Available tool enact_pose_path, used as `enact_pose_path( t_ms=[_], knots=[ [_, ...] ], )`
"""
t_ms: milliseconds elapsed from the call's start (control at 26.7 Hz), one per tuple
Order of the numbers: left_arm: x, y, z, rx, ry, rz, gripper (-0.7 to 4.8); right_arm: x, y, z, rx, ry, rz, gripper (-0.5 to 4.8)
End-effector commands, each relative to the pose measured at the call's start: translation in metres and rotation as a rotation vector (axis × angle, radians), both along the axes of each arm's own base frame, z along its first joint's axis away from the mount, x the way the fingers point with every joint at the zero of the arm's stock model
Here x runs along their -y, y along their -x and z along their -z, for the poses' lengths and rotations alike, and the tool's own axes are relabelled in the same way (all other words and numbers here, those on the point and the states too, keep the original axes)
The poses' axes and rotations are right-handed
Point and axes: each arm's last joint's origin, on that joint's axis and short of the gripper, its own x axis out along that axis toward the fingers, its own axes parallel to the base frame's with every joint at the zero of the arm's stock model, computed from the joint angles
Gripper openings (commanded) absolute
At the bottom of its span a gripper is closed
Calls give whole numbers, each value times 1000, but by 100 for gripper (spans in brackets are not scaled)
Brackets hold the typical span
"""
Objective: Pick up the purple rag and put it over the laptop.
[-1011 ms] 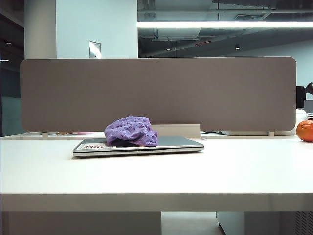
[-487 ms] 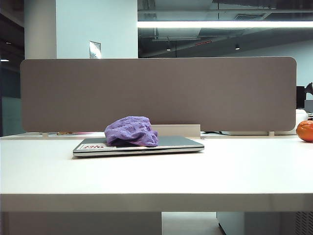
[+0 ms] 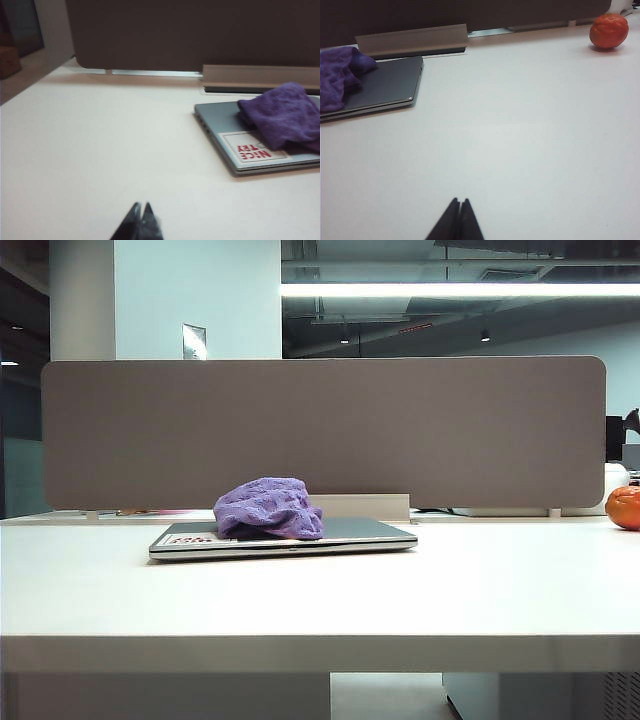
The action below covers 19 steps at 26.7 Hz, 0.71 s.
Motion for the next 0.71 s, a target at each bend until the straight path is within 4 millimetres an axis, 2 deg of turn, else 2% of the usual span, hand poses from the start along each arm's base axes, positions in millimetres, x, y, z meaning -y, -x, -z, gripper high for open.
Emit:
enact_pose_path(
  t_ms=[37,187,712],
  knots=[
    [-2,1,3,24,3,14,-6,0,0,0,8,4,4,22],
    [-3,3,8,24,-5,10,-6,0,0,0,8,4,4,22],
    [-2,9,7,54,-28,38,-6,0,0,0,9,4,4,22]
  ],
)
